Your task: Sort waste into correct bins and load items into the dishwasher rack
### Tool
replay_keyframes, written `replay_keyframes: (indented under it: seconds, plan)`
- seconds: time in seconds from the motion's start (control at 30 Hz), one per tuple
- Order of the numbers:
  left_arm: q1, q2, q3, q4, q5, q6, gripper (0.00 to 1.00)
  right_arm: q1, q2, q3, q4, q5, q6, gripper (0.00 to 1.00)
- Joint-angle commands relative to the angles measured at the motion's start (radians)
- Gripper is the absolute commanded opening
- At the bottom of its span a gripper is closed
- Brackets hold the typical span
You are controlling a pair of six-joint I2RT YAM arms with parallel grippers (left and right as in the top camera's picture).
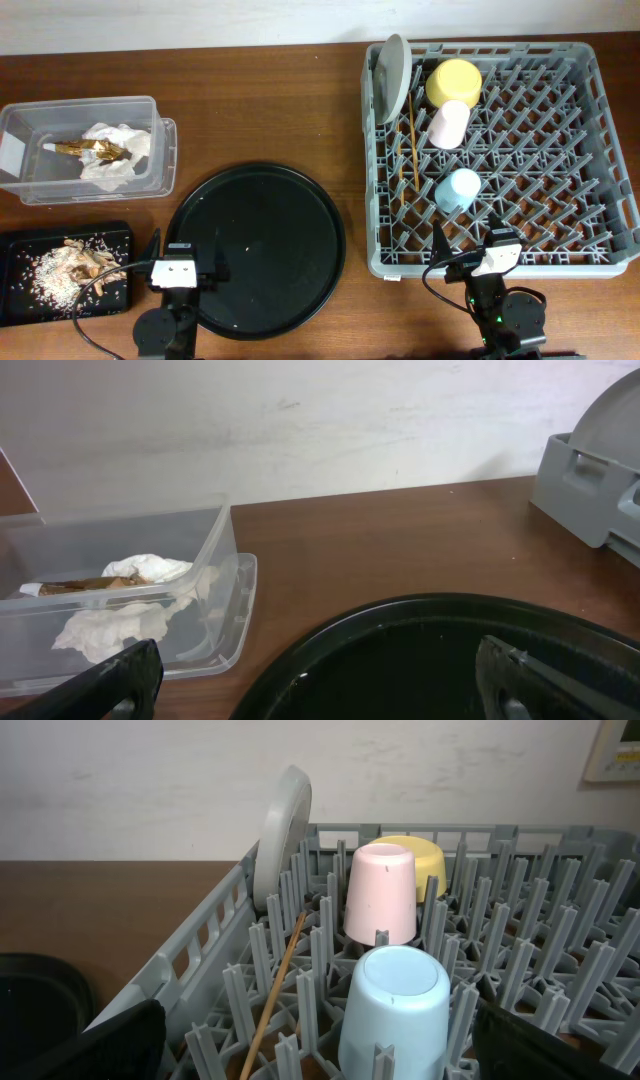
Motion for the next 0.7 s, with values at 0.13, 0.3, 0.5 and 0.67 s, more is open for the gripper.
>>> replay_keyframes:
  seconds: [0.13, 0.3, 0.5, 0.67]
  plan:
    - [-0.003, -0.010, -0.008, 0.002, -0.010, 0.020, 0.99, -0.003, -0.007, -0.007, -0.005, -0.002, 0.000, 0.98]
    - [-0.004, -0.010, -0.008, 0.002, -0.010, 0.020, 0.99, -0.003, -0.007, -0.007, -0.005, -0.002, 0.000, 0.98]
    - [-0.004, -0.010, -0.008, 0.002, -0.010, 0.020, 0.99, -0.003, -0.007, -0.007, -0.004, -0.002, 0.000, 0.98]
    - [-0.003, -0.010, -0.008, 0.002, -0.010, 0.020, 0.99, -0.003, -0.007, -0.007, -0.005, -0.002, 0.000, 0.98]
